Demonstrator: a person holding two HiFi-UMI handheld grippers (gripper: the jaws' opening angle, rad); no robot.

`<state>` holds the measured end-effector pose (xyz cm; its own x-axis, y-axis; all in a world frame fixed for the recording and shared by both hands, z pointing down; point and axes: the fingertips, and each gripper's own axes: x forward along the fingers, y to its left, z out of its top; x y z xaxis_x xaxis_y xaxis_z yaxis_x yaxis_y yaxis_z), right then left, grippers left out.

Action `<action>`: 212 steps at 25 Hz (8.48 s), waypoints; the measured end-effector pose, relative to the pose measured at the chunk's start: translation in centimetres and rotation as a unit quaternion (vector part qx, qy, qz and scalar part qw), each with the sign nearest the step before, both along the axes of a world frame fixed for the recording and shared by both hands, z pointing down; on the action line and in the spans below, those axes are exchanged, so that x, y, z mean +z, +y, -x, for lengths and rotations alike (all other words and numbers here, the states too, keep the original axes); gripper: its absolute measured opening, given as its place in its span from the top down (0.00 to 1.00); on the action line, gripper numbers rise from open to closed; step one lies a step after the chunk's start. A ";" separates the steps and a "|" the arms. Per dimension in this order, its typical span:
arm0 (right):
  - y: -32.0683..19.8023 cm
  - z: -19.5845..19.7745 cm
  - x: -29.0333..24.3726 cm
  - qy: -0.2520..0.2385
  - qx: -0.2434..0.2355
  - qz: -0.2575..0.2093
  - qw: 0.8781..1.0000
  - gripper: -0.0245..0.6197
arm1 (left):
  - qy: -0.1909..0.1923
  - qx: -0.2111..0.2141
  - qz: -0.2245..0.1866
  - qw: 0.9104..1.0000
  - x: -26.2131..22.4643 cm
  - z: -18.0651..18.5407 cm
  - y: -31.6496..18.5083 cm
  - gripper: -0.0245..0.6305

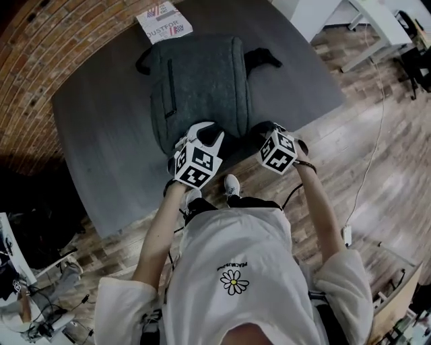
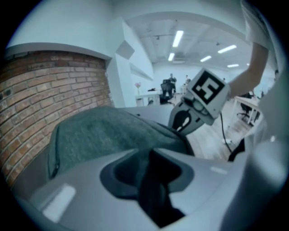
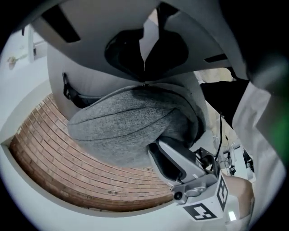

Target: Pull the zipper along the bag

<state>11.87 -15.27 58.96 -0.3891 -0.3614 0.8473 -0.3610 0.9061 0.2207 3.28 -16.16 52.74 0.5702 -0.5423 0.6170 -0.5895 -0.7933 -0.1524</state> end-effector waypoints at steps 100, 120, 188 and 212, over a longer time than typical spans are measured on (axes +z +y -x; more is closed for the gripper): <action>5.3 12.6 -1.9 -0.058 0.272 0.094 0.956 0.95 | 0.254 -0.057 0.229 0.938 0.4 13.8 -6.7 0.64; 1.6 -12.9 -2.6 0.031 0.451 -0.013 0.892 0.95 | 0.087 0.200 0.172 0.961 0.6 -6.6 0.6 0.72; 3.8 0.1 -1.7 -0.043 0.410 0.028 0.911 0.95 | 0.048 0.178 0.002 0.983 -1.3 -7.2 -11.2 0.91; -0.8 -20.4 -1.3 0.007 0.565 -0.041 0.824 0.95 | -0.089 0.265 -0.108 0.954 -3.4 -10.1 -14.1 0.90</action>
